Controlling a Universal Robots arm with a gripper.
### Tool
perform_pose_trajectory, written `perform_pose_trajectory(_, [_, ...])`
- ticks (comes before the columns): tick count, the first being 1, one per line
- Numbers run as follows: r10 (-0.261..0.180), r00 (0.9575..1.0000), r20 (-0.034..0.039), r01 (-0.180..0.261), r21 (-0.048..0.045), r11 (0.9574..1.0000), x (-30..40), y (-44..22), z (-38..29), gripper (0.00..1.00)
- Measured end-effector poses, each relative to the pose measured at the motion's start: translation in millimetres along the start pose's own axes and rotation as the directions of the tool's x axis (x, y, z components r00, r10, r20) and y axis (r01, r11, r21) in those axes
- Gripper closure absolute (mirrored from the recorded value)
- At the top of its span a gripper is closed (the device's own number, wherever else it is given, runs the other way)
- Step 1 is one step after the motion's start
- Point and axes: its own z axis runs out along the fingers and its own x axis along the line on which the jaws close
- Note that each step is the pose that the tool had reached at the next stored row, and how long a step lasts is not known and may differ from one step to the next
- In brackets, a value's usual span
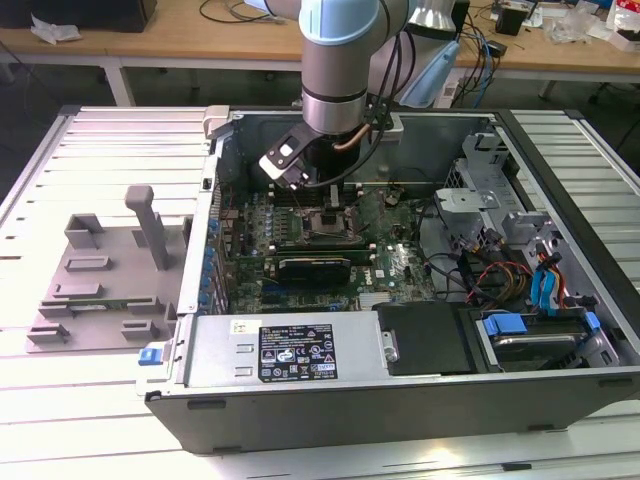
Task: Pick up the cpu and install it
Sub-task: 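Place the cpu into insertion slot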
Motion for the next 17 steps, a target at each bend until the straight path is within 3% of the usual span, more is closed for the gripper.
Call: perform_pose_trajectory(17, [0.009,1.0,-0.0007,-0.009,-0.0001,1.0,0.1,0.0,1.8,0.89])
